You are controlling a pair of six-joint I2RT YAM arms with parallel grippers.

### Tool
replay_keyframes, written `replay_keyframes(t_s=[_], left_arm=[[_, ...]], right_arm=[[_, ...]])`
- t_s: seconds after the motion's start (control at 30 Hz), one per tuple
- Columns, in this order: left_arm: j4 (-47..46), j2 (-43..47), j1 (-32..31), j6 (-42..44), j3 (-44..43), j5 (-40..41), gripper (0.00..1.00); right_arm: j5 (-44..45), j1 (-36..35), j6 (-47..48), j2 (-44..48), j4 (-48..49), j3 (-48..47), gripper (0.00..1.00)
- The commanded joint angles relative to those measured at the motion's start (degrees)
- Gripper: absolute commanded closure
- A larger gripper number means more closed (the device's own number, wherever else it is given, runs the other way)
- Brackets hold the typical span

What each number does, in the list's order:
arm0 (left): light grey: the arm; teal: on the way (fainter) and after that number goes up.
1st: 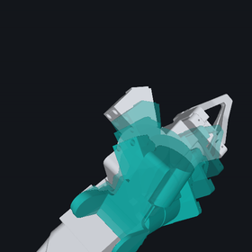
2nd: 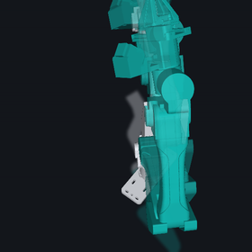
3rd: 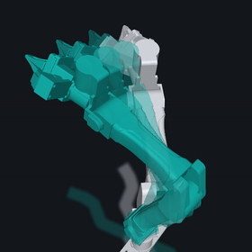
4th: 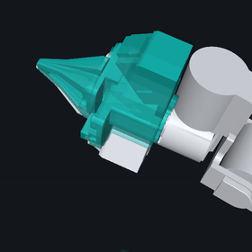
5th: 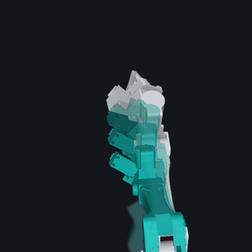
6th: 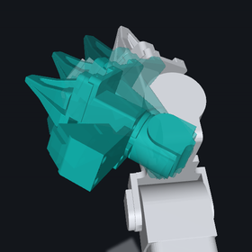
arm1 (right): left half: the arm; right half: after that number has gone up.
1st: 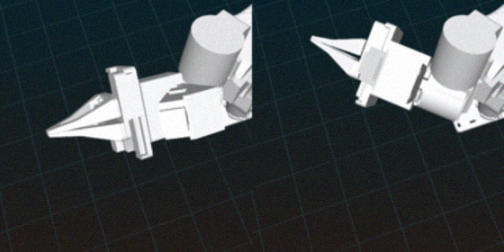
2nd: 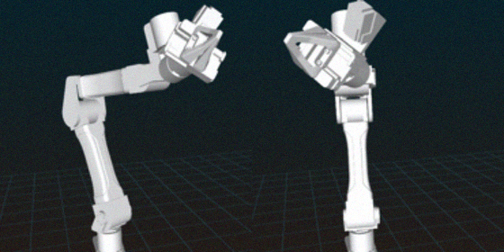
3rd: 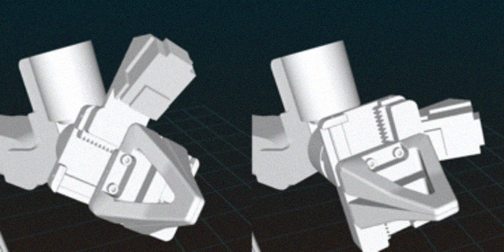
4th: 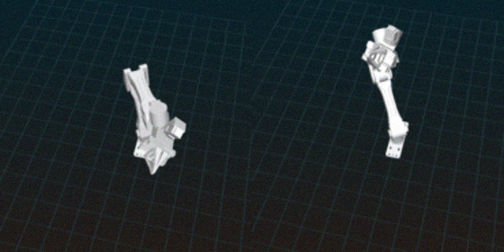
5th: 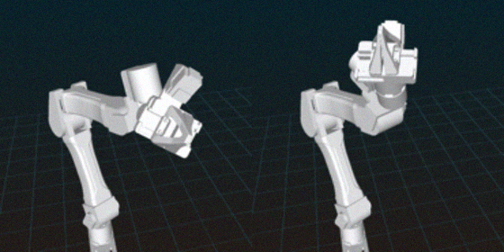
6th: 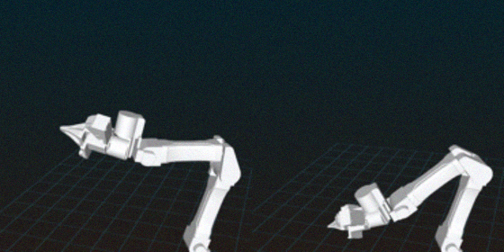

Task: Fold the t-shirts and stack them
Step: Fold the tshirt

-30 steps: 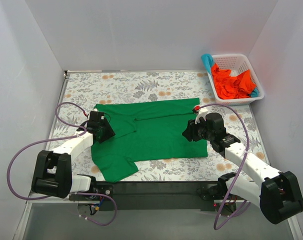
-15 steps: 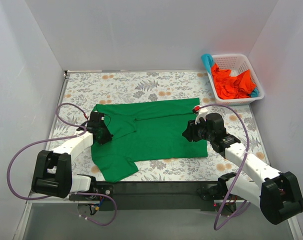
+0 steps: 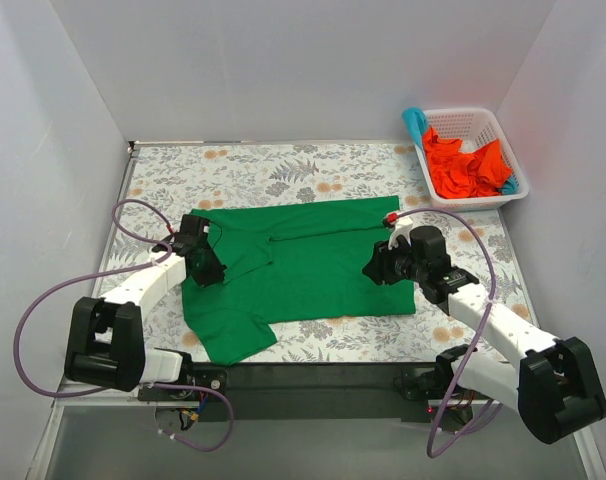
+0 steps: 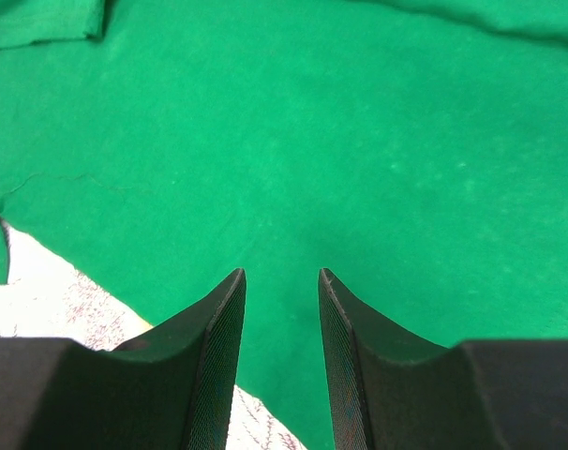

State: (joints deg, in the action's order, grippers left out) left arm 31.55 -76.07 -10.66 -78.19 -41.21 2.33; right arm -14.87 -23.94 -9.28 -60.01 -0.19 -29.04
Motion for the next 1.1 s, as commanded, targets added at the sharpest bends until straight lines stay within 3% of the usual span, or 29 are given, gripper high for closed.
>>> replay_keyframes(t_s=[0.0,0.17,0.57,0.83,1.07], left_arm=[[1.85,-1.09,0.28,-0.82,-0.63,0.57,1.00],[0.79,-1.01,0.28,-1.00,0.60,0.31,1.00],[0.00,-0.13,0.37,-0.21,0.16,0.66,1.00],[-1.14,-0.30,0.37,0.23,0.87,-0.04,1.00],[-1.49,-0.48,0.37,0.85,1.04,-0.57,1.00]], right_arm=[[-5.42,0.21,-2.57,-3.18,3.78,-2.07,0.56],[-13.24,-2.68,-11.80,-13.96,14.76,-4.70,0.57],[-15.97,-14.19,-23.24,-43.32,30.06,-22.37,0.58],[-18.00,-17.98,-26.31,-56.78,31.91,-33.96,0.57],[-15.63,-18.86,-28.77,-61.10,32.53,-36.88,0.56]])
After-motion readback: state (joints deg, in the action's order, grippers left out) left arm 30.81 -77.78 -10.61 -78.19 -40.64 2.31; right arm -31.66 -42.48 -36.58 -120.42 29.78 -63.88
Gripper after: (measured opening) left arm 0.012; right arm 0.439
